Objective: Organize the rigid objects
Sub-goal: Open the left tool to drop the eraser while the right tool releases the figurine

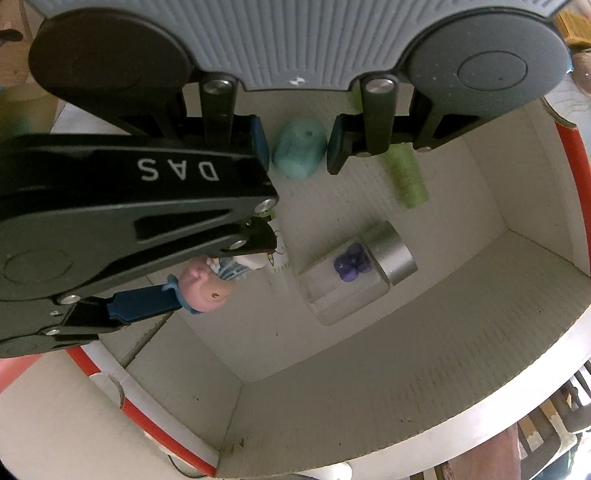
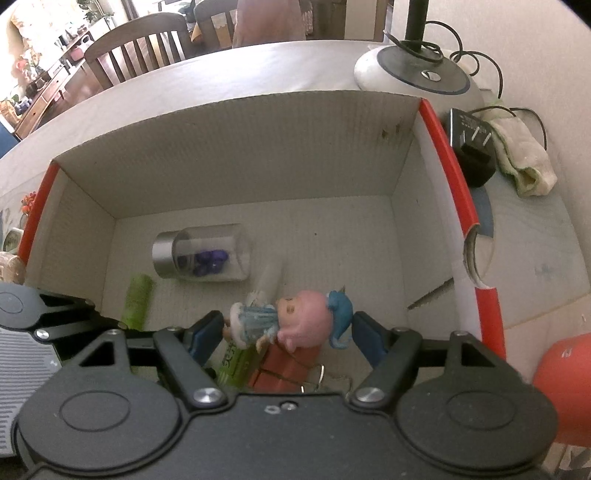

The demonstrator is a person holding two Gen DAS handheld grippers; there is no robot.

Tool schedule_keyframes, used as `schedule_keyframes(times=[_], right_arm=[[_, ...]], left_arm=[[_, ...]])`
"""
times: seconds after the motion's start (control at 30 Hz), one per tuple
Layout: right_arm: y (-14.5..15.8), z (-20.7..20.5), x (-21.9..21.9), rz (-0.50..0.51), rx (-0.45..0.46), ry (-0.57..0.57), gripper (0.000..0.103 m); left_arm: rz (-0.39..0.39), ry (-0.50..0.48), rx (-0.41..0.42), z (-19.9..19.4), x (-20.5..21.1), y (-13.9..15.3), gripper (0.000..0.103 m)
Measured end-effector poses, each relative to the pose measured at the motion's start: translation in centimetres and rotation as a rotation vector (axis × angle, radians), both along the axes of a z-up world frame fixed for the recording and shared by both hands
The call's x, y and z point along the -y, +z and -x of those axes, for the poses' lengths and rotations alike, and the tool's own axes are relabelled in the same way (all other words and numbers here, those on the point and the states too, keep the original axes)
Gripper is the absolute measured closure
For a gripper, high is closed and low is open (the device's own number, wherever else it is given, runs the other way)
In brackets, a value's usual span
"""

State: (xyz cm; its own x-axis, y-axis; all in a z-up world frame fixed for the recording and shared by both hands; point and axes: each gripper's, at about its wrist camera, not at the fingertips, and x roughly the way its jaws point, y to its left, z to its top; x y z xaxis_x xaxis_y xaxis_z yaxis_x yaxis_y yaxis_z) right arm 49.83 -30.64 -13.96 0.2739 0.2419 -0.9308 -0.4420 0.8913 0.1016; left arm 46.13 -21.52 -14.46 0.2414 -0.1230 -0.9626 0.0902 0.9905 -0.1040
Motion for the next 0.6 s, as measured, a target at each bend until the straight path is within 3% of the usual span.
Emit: schedule_keyframes(times=[0.1, 0.27, 0.6], right_arm=[[0.1, 0.1, 0.0, 0.0, 0.006, -0.002, 0.027], [0.4, 0.9, 0.2, -0.002, 0.025, -0.012, 0.026], [2.1, 2.3, 1.0, -0.032, 0.068, -0.027, 0.022]], left_arm=[[-0.013, -0.001, 0.011, 0.5, 0.1, 0.2, 0.068], [-0.029, -0.006, 0.076, 1.7, 0.3, 1.3, 0.043], [-0.01, -0.006, 0.168, 3.7, 0.6, 3.3, 0.042]])
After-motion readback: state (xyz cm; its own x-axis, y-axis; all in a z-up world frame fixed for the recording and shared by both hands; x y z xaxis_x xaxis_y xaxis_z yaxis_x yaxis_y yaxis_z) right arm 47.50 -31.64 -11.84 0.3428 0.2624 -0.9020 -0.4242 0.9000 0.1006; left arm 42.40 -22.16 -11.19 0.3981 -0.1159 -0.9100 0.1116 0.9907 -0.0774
